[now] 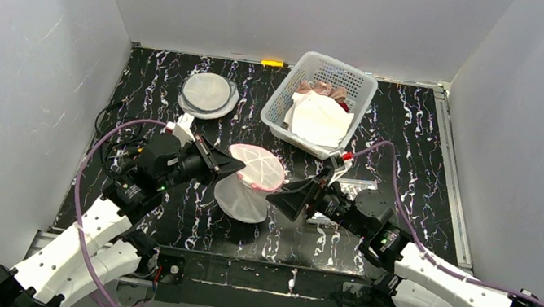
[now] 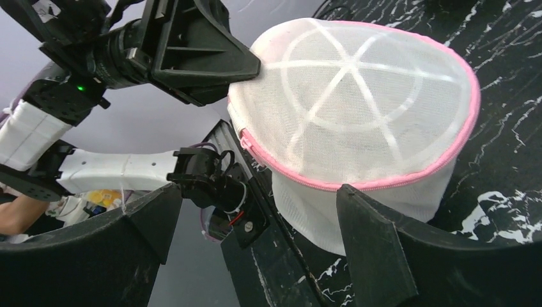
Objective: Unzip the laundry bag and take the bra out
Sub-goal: Unzip the laundry bag at the center of the board.
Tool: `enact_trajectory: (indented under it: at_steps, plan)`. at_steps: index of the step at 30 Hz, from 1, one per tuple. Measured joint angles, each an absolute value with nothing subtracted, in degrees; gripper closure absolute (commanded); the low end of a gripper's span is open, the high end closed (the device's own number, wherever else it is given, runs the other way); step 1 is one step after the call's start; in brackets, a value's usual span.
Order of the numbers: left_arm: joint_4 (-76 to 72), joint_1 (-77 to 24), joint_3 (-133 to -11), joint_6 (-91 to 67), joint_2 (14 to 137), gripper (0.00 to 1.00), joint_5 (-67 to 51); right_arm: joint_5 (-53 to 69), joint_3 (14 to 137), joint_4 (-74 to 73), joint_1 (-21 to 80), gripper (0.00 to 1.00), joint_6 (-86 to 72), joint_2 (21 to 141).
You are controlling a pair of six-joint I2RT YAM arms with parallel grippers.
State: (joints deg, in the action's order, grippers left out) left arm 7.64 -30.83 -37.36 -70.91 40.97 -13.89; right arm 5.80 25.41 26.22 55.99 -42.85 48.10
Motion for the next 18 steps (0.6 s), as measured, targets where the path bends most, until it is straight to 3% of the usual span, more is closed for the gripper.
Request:
enact_trajectory:
  at_steps: [14, 18]
  plan:
    - [3.77, -30.57, -35.73, -71.59, 40.56, 1.0, -16.38, 9.26, 30.04, 29.08, 56.45, 0.2, -42.83, 51.03]
    - [4.45, -30.55, -35.73, -71.55, 39.88, 1.0, -16.36, 10.68, 30.28, 30.61, 56.8, 0.2, -43.33, 52.97]
